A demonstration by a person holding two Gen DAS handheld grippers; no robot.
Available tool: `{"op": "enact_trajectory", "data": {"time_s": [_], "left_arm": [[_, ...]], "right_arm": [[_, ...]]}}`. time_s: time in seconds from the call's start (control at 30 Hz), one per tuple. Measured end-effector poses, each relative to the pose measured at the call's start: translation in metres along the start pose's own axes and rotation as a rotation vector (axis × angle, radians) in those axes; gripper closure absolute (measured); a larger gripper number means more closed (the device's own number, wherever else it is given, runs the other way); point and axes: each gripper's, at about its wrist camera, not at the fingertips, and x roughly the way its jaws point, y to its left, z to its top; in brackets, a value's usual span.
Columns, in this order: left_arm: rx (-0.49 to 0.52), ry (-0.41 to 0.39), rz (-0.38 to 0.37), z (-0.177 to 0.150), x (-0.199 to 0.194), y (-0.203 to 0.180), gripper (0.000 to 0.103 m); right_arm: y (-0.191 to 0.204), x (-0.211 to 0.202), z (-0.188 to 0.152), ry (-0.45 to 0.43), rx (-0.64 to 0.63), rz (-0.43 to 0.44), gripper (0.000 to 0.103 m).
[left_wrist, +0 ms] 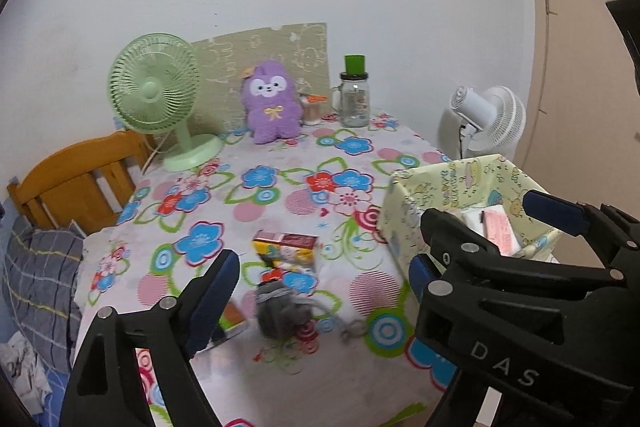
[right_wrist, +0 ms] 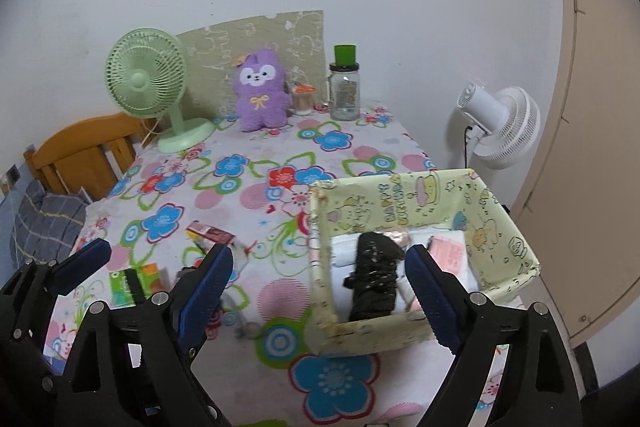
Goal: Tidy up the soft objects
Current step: 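Move both grippers back toward the grey pouch and green tissue pack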
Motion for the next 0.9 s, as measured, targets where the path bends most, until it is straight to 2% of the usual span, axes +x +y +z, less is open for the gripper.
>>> {"op": "enact_trajectory", "data": {"time_s": [0.17,0.33,0.7,0.9], "left_arm": [[-0.021,-0.005,0.008,-0.008,-0.004,0.014,0.013],[-0.029,-0.005,-0.02,-0.017,-0.007,0.028,0.012],[-0.067,0.015,0.054,-0.037,-0.001,0.056,0.012],[-0.079,0.043,0.076,-0.045,0.011,0.069,0.012]], "right_arm": [[0.017,-0.005,-0.004,-0.017,-0.029,0.005,0.013],[0.037,-0.007,-0.01,-0.049,-0.069,0.041,0.01],[0.077,-0.001,-0.022,-0.086,-0.159,0.091,0.01],[0.091,0.015,-0.027,-0.057,-0.173,0.125,0.01]]}}
